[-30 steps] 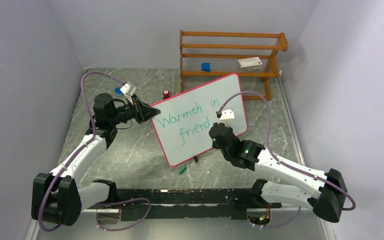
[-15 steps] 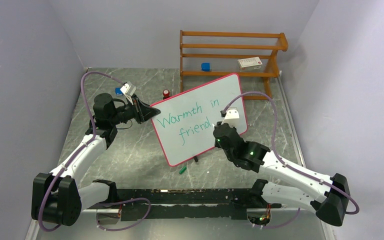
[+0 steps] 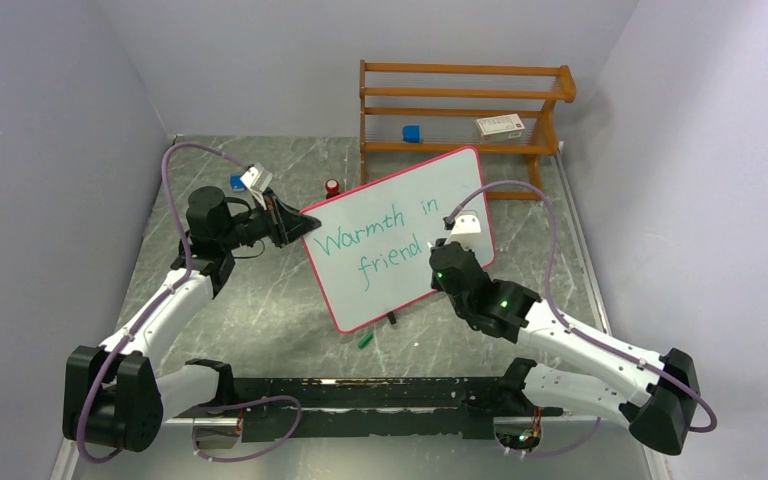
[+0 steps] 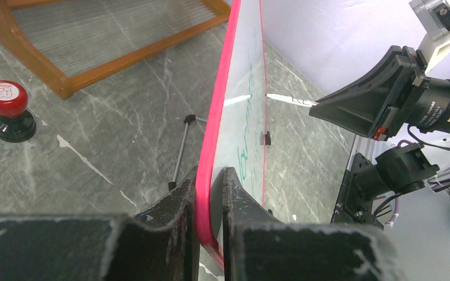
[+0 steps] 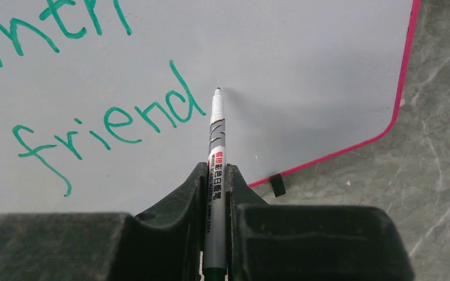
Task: Write a sentence on the whiteboard
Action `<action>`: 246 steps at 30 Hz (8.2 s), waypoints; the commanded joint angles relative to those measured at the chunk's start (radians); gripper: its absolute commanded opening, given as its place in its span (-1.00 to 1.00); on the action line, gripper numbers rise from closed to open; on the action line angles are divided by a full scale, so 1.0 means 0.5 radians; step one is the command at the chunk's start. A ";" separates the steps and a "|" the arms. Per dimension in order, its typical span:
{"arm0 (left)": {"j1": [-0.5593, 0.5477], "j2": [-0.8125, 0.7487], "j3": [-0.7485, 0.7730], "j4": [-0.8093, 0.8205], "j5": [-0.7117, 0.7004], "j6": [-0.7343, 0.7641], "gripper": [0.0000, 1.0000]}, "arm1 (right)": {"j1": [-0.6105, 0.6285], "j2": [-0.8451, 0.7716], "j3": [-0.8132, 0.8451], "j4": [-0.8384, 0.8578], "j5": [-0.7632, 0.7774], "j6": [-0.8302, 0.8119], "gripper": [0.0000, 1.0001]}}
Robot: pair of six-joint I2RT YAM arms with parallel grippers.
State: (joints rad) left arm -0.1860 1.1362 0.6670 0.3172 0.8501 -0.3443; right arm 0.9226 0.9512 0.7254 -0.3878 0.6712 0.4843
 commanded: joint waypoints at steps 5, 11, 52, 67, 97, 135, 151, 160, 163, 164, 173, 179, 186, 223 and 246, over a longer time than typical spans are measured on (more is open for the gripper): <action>-0.018 0.072 -0.052 -0.257 -0.093 0.257 -0.90 | -0.056 0.044 0.007 0.148 -0.052 -0.076 -1.00; -0.018 0.075 -0.052 -0.257 -0.094 0.260 -0.90 | -0.093 0.070 -0.008 0.178 -0.082 -0.085 -1.00; -0.005 0.090 -0.052 -0.248 -0.089 0.254 -0.90 | -0.124 0.050 -0.027 0.179 -0.332 -0.151 -1.00; -0.002 0.091 -0.049 -0.248 -0.089 0.253 -0.90 | -0.124 0.013 -0.062 0.031 -0.238 -0.102 -1.00; -0.002 0.087 -0.049 -0.258 -0.095 0.262 -0.90 | -0.126 0.012 -0.063 0.035 -0.360 -0.071 -1.00; -0.002 0.089 -0.049 -0.254 -0.086 0.257 -0.90 | -0.251 -0.034 0.048 0.203 -0.224 -0.264 -1.00; -0.002 0.092 -0.049 -0.251 -0.081 0.256 -0.90 | -0.279 0.073 0.111 0.308 -0.293 -0.315 -1.00; -0.002 0.093 -0.049 -0.254 -0.081 0.256 -0.90 | -0.294 0.094 0.085 0.268 -0.326 -0.286 -1.00; -0.002 0.093 -0.048 -0.254 -0.085 0.259 -0.90 | -0.297 0.093 0.079 0.214 -0.336 -0.265 -1.00; -0.002 0.091 -0.047 -0.254 -0.086 0.260 -0.90 | -0.296 0.090 0.073 0.198 -0.341 -0.257 -1.00; 0.000 0.093 -0.048 -0.254 -0.086 0.258 -0.90 | -0.296 0.014 -0.022 0.063 -0.370 -0.172 -1.00; 0.001 0.093 -0.049 -0.253 -0.086 0.258 -0.90 | -0.297 -0.001 -0.061 0.007 -0.391 -0.145 -1.00; 0.001 0.093 -0.048 -0.254 -0.089 0.262 -0.90 | -0.297 -0.011 -0.091 -0.003 -0.422 -0.119 -1.00; 0.001 0.090 -0.049 -0.257 -0.087 0.262 -0.90 | -0.299 -0.052 -0.087 0.051 -0.365 -0.124 -1.00; 0.001 0.096 -0.049 -0.251 -0.079 0.256 -0.90 | -0.305 0.004 0.017 0.201 -0.263 -0.231 -1.00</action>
State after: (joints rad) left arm -0.1818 1.1435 0.6712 0.3164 0.8608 -0.3439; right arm 0.7799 0.9466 0.7010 -0.3267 0.5144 0.3836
